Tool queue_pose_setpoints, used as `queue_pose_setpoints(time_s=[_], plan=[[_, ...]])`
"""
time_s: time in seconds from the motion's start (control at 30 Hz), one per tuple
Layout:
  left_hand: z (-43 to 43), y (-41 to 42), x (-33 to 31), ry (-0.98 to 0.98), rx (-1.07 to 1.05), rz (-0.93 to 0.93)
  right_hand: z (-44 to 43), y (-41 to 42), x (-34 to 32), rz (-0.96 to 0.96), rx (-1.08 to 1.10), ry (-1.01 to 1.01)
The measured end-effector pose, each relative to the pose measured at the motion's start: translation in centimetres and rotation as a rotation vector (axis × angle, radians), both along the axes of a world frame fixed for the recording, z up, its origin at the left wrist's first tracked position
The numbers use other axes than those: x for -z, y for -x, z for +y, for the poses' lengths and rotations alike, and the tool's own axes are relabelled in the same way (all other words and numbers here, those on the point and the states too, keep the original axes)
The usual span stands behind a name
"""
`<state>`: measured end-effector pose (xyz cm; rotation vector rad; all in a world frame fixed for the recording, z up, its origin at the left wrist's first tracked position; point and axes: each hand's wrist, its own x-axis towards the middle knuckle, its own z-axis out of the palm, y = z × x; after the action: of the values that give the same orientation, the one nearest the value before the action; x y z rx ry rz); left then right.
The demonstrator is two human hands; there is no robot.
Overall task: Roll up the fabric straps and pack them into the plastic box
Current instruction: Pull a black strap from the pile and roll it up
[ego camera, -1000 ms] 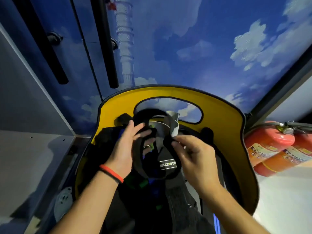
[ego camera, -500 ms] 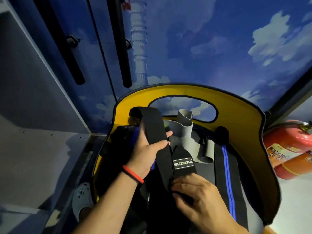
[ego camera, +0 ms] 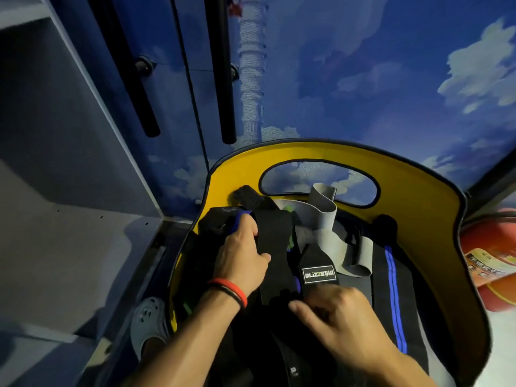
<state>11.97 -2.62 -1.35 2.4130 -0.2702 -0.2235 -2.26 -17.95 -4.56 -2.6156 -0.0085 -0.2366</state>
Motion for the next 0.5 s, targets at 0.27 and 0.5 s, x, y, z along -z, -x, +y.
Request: queue_pose_setpoints(time_s=[0.27,0.5], plan=[[4.3,-1.5,-0.4,-0.093,-0.112,-0.054,-0.9,-13.9,-1.8,0.072,0.197,-0.01],[5.6,-3.0,0.3,-0.239,0.051,-0.078,-0.8,-23.7,-0.4,0.169,0.165,0.164]])
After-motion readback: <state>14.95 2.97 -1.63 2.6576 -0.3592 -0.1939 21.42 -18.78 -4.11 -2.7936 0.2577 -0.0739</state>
